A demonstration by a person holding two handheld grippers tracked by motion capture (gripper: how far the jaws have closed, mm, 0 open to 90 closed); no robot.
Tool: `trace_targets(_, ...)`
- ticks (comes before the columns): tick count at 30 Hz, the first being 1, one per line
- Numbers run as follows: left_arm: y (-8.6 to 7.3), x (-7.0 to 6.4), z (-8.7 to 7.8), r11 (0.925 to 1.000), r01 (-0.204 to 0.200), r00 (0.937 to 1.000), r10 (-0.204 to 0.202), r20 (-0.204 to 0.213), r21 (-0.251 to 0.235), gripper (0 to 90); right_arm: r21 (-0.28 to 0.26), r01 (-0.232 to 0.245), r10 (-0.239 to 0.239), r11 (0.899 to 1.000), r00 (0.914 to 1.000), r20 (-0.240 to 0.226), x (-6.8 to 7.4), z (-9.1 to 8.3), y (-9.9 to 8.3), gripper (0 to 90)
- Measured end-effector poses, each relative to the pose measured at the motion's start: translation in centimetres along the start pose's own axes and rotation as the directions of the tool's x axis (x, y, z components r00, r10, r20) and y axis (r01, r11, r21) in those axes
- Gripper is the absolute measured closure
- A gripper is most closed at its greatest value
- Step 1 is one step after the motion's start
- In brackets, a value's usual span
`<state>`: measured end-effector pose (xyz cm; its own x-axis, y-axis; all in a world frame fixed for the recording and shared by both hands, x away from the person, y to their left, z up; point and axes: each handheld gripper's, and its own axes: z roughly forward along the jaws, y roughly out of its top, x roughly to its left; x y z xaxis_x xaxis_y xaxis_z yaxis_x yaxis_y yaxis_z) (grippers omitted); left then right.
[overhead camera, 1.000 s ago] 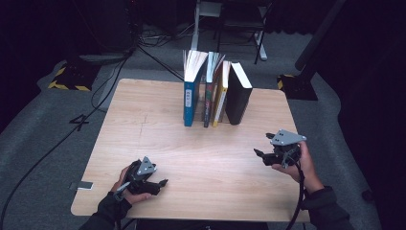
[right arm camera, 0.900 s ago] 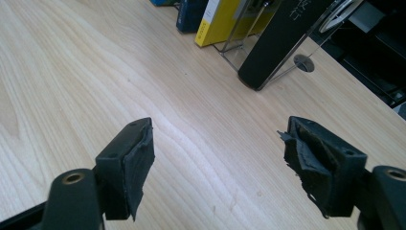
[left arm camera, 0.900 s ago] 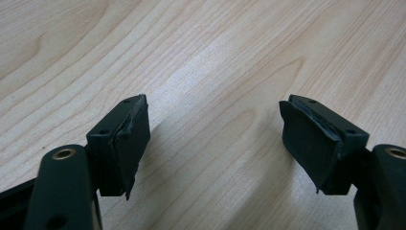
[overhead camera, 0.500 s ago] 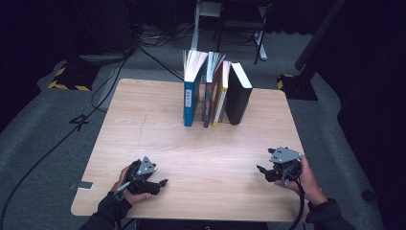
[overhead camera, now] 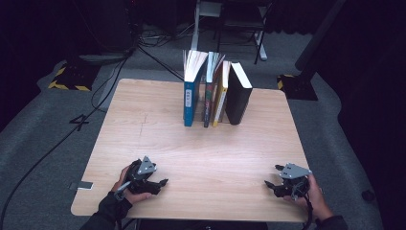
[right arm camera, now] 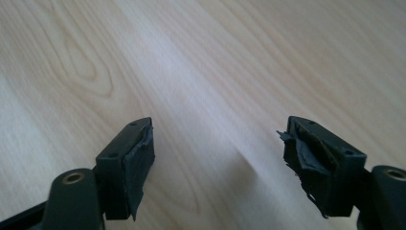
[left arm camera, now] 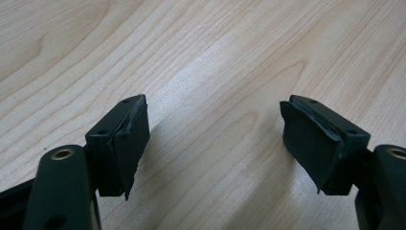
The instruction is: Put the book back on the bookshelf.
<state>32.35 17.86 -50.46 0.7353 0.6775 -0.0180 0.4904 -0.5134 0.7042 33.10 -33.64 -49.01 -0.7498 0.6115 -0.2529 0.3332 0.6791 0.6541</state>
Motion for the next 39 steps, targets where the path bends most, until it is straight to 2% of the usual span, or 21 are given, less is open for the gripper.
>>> trace_targets(4, 0.0, 0.0, 0.0, 1.0, 0.0, 1.0, 0.0, -0.001, 0.002, 24.5, -0.05, -0.079, 0.077, 0.996, 0.996, -0.045, 0.0, -0.8, -1.8, 26.9)
trace_targets(8, 0.0, 0.0, 0.0, 1.0, 0.002, 1.0, -0.002, -0.001, 0.002, 24.6, -0.098, -0.172, 0.163, 0.98, 0.9818, -0.098, -0.3, -1.5, -3.8, 25.0)
trace_targets(10, 0.1, 0.1, 0.0, 1.0, 0.0, 1.0, 0.0, -0.002, 0.002, 24.5, -0.081, -0.22, 0.213, 0.972, 0.9728, -0.091, -0.7, -1.8, -4.4, 21.0)
trace_targets(13, 0.1, 0.1, 0.1, 1.0, 0.001, 1.0, -0.001, -0.004, 0.001, 24.4, -0.067, -0.259, 0.252, 0.964, 0.9625, -0.102, -1.1, -2.2, -5.1, 21.2)
trace_targets(39, 0.1, 0.1, 0.1, 1.0, -0.002, 1.0, 0.002, -0.001, 0.001, 24.1, -0.065, -0.274, 0.268, 0.96, 0.9597, -0.086, -1.2, -2.2, -5.2, 20.3)
